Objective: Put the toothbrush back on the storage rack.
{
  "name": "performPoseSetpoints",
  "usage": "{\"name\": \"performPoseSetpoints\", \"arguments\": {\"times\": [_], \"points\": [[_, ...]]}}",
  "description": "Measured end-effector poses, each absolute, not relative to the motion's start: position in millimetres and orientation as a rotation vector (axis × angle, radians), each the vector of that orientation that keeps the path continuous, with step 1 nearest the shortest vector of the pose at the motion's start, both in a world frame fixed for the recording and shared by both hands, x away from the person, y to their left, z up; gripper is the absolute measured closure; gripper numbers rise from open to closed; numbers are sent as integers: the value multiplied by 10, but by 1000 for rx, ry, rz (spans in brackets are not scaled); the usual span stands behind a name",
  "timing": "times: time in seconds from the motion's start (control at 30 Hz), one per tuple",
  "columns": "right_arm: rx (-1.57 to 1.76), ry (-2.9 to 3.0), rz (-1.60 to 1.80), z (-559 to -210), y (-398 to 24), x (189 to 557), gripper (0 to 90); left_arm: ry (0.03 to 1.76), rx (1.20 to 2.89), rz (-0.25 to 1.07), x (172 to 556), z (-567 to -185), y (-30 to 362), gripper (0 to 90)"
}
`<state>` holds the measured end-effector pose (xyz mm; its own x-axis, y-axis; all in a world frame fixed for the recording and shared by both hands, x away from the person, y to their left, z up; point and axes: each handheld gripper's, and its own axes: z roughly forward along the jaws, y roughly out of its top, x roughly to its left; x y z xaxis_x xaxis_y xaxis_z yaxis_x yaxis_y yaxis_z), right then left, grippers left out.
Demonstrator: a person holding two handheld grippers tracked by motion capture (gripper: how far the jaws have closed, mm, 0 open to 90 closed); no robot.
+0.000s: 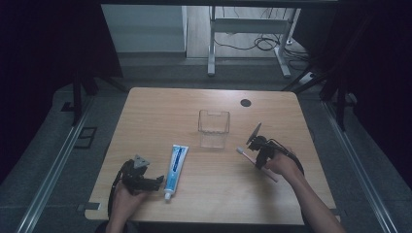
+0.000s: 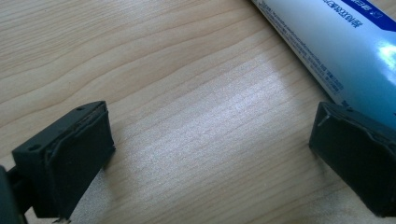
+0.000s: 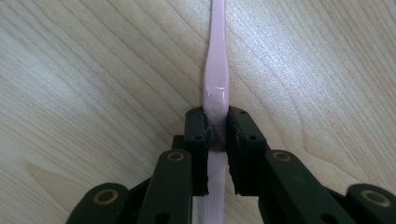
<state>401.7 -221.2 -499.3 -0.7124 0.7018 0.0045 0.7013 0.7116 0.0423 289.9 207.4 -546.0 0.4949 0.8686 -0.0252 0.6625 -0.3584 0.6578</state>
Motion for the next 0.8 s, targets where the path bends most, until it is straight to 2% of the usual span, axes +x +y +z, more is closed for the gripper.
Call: {"name": "performPoseSetpoints", "arguments": {"times": [0.8], "points": [[1229, 2840, 392, -4714, -2464, 3855, 788, 1253, 2132, 440, 2899, -5460, 2074, 0]]}}
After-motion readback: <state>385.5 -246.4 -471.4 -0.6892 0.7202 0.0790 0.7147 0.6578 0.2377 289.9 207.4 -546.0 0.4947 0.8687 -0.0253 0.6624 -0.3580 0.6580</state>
